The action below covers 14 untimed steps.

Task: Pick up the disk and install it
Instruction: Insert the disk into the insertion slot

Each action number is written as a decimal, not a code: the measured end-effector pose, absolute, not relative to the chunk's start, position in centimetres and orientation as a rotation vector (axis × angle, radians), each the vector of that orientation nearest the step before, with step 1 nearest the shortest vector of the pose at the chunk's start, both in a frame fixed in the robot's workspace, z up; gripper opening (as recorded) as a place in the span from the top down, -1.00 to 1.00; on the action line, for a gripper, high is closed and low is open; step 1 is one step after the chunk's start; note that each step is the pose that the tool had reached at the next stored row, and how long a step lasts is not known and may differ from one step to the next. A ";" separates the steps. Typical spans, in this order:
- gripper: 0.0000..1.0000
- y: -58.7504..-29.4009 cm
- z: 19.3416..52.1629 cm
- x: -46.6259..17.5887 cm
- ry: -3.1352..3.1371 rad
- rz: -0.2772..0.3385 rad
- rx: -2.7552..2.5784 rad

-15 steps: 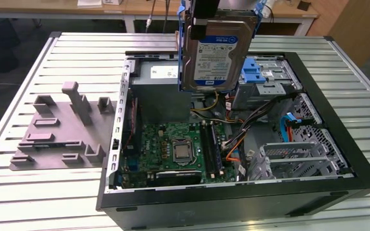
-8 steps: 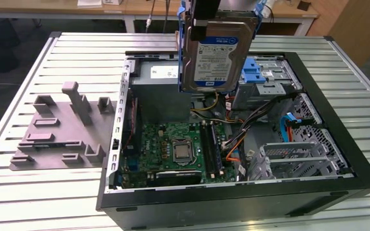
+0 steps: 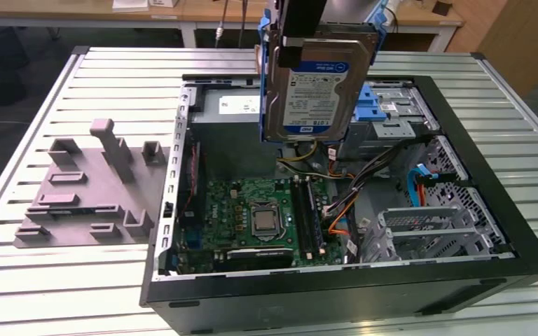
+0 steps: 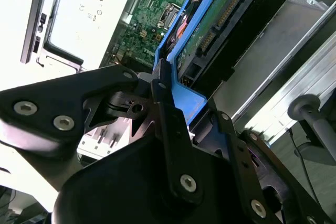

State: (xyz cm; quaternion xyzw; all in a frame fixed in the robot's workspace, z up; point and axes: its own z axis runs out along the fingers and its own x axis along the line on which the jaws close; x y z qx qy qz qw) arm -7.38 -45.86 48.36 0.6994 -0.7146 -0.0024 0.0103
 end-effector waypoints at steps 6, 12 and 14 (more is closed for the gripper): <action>0.27 -45.9 48.4 -7.1 -2.230 -0.007 2.184; 0.27 -46.0 48.3 -6.9 -2.229 -0.007 2.184; 0.27 -46.3 48.3 -6.9 -2.230 -0.008 2.184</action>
